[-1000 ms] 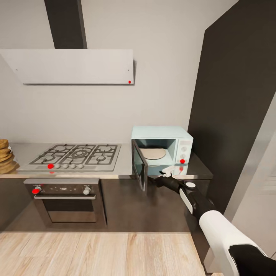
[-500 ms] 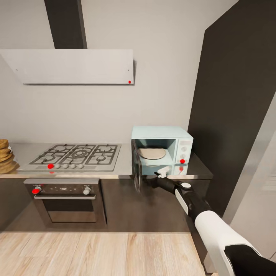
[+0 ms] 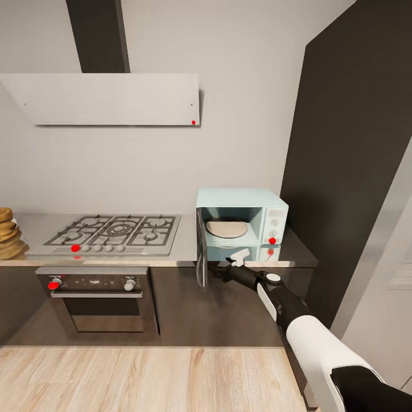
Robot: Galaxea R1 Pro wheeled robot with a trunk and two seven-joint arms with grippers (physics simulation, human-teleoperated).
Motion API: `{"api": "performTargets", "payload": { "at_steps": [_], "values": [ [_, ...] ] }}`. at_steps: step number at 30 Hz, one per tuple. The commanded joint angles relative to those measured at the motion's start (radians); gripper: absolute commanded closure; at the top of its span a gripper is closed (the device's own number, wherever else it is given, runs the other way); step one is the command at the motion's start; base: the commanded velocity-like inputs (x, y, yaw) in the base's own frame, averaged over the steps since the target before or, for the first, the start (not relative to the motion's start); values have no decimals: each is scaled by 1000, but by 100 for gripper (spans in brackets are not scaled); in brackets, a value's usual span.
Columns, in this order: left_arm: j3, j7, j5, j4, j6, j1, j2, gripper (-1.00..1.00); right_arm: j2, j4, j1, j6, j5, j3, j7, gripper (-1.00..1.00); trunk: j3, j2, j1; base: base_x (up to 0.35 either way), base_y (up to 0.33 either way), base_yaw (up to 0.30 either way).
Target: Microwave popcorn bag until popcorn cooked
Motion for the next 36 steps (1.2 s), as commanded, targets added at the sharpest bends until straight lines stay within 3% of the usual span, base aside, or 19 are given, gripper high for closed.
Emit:
{"api": "performTargets", "payload": {
  "at_steps": [1,14,36],
  "values": [
    [1,1,1,1,-4,-1,0,-100,0,-1,-1,4,0,0,2,-100,-1,-1,0,0,0,0],
    [0,1,1,1,-3,-1,0,-100,-15,-12,-2,5,-8,-8,5,-100,-1,-1,0,0,0,0],
    [-2,1,1,1,-4,-1,1,-100,-8,-12,-1,27,-8,-22,-35,-100,-1,-1,0,37,16,0]
  ]
}}
